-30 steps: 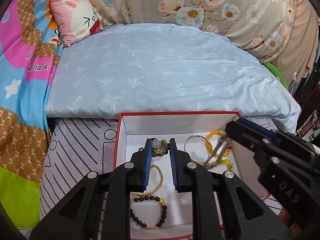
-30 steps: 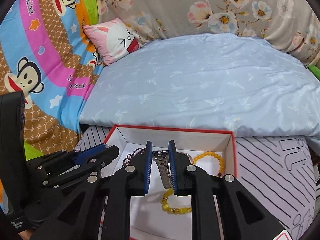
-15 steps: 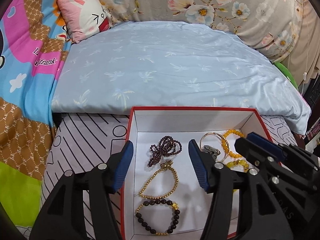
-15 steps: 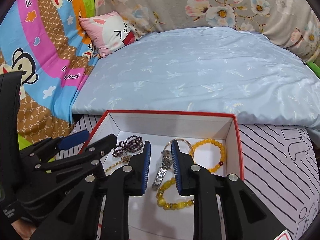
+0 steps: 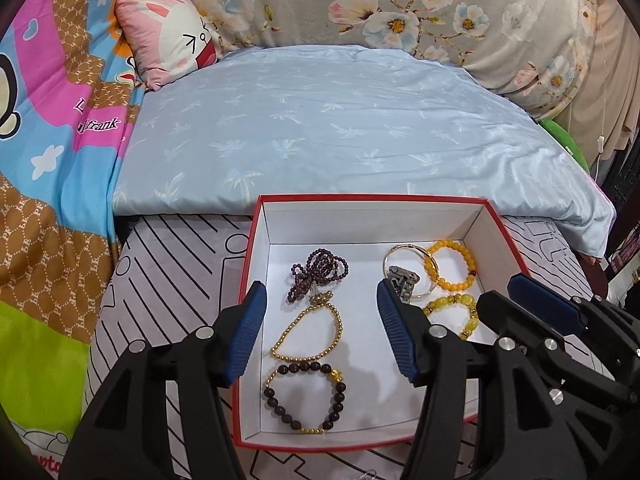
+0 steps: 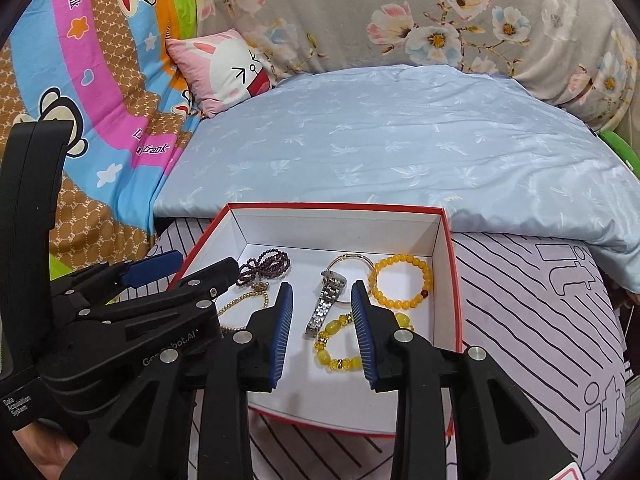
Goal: Organize jewelry
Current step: 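Open both grippers to drop the pendant and watch inside the box, then move both grippers back out toward the two silver earrings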
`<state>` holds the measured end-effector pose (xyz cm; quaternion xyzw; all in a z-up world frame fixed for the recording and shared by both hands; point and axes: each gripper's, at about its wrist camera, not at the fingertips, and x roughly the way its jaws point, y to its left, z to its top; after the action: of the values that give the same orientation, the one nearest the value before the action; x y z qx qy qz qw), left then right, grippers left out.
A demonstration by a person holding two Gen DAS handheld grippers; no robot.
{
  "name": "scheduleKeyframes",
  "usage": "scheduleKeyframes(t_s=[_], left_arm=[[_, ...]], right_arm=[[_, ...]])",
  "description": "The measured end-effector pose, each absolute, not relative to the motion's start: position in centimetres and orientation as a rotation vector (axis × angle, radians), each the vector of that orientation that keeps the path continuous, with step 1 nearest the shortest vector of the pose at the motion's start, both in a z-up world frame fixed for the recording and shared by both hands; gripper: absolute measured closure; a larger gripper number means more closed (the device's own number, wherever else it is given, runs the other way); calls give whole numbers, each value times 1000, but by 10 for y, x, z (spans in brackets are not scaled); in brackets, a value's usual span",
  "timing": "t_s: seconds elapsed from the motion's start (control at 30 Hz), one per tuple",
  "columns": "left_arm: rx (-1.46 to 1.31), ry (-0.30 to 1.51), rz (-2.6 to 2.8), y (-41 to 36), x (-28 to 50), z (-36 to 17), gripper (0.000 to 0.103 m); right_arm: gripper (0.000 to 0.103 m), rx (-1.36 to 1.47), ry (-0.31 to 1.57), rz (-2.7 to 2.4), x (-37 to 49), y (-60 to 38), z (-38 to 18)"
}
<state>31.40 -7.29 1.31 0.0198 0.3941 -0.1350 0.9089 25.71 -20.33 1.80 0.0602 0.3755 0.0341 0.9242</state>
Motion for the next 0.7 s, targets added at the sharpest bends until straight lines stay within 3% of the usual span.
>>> scheduleKeyframes(t_s=[0.7], left_arm=[[33,800,-301,-62,243,28,47]], right_arm=[[60,110,761,46,173,-196,26]])
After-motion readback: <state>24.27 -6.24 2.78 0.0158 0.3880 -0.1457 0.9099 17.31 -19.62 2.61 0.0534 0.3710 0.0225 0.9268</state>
